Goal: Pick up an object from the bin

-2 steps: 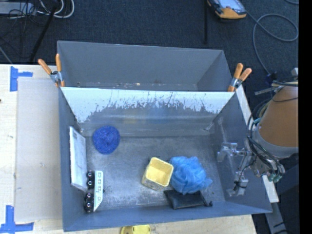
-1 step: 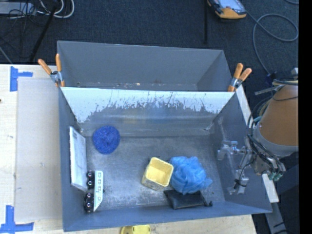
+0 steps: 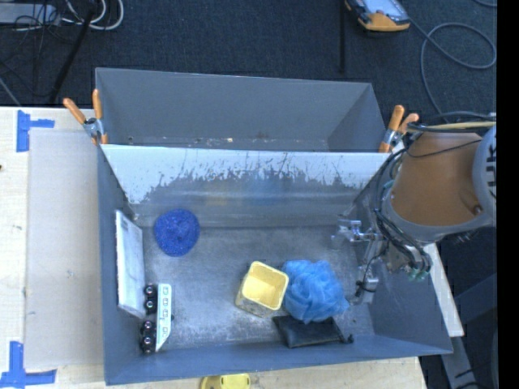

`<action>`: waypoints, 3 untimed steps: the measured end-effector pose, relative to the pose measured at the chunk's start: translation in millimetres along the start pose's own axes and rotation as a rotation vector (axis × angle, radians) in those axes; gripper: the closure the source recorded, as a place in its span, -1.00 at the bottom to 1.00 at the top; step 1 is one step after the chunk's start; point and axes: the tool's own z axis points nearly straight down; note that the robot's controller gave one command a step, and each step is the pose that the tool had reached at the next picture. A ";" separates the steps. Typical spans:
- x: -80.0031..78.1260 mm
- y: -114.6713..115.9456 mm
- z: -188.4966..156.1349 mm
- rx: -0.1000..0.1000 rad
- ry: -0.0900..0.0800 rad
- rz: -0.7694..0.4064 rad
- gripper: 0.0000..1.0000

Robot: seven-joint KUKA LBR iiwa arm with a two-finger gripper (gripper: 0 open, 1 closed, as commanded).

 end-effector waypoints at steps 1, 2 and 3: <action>-10.4 13.9 20.2 -0.005 0.003 0.010 -1.00; -5.4 29.4 42.5 0.000 0.006 -0.027 -1.00; -23.0 63.7 68.8 -0.002 0.012 -0.060 -1.00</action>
Offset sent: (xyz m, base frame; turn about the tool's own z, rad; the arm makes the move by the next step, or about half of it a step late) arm 0.0055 0.0517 -0.0589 -0.0828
